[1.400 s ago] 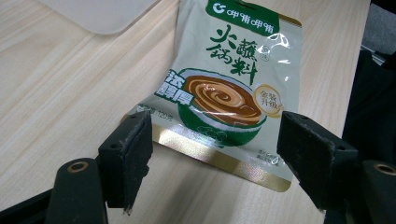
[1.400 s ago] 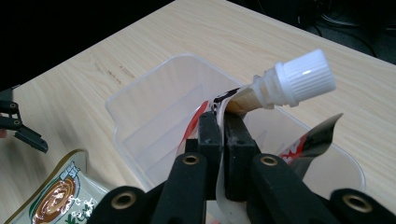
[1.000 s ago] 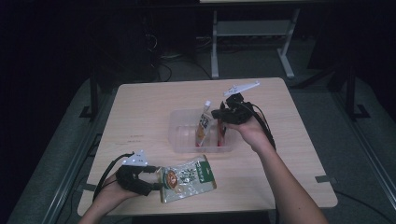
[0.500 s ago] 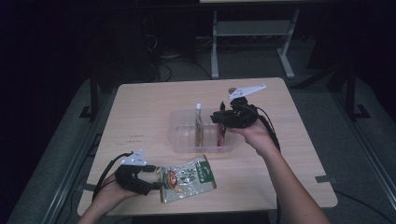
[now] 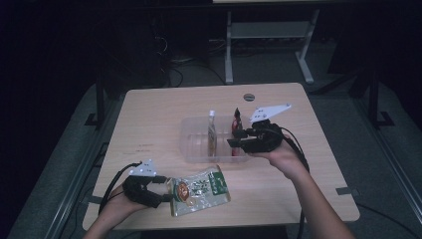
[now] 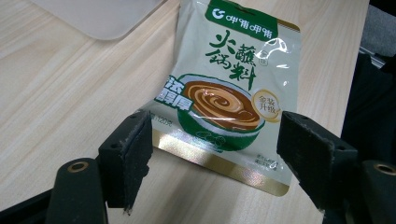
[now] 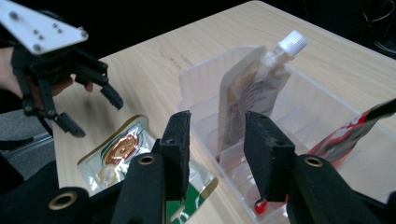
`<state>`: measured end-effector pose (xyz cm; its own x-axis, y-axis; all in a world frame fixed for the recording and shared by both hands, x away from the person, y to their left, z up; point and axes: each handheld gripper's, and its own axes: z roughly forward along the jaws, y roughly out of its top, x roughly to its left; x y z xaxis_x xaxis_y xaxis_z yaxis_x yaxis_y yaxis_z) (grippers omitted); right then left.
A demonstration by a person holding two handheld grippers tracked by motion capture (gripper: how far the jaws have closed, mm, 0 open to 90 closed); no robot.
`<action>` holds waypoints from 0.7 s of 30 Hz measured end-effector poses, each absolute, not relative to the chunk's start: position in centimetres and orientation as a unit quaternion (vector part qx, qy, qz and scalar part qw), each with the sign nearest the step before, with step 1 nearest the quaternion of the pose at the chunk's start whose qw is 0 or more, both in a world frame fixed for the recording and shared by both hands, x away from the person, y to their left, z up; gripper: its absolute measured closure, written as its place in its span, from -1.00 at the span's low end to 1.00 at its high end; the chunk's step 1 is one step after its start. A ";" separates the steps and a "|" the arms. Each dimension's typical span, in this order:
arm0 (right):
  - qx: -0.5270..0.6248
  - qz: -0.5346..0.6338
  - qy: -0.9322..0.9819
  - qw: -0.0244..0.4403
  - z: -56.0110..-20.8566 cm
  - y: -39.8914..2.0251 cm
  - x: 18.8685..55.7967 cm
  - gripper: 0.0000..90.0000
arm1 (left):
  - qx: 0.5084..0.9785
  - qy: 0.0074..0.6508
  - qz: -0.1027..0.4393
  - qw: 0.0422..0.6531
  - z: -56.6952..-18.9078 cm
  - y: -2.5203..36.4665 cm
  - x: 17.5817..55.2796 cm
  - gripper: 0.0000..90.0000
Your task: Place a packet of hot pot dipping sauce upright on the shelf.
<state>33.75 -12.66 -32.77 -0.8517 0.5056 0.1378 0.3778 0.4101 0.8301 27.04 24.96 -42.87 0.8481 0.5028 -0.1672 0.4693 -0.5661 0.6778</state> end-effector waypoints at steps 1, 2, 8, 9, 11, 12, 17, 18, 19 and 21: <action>0.260 0.477 0.837 0.068 -33.1 -12.9 33.3 0.30 | 0.884 0.275 0.022 0.376 -42.9 25.0 27.0 -0.41; 0.258 0.478 0.837 0.071 -33.2 -13.0 33.1 0.29 | 0.884 0.274 0.022 0.377 -42.9 25.0 27.0 -0.41; 0.246 0.471 0.844 0.075 -34.3 -13.6 31.8 0.19 | 0.885 0.272 0.024 0.377 -42.8 25.0 27.0 -0.41; 0.247 0.471 0.844 0.074 -34.5 -13.7 31.6 0.18 | 0.885 0.272 0.024 0.378 -42.9 25.0 27.0 -0.41; 0.248 0.470 0.843 0.079 -35.1 -14.1 31.2 0.13 | 0.885 0.272 0.025 0.377 -42.9 25.0 27.0 -0.41; 0.248 0.470 0.843 0.079 -35.1 -14.1 31.2 0.13 | 0.885 0.272 0.025 0.377 -42.9 25.0 27.0 -0.41; 0.258 0.459 0.847 0.075 -37.5 -15.4 30.3 0.13 | 0.886 0.272 0.028 0.375 -42.8 25.0 26.9 -0.41; 0.261 0.458 0.847 0.074 -37.8 -15.6 30.1 0.12 | 0.887 0.270 0.029 0.374 -42.8 25.0 26.9 -0.41; 0.263 0.456 0.847 0.072 -38.1 -15.8 30.0 0.12 | 0.887 0.270 0.030 0.375 -42.7 25.0 26.9 -0.40; 0.267 0.450 0.849 0.073 -38.7 -16.2 29.7 0.12 | 0.886 0.271 0.029 0.375 -42.7 24.9 26.8 -0.40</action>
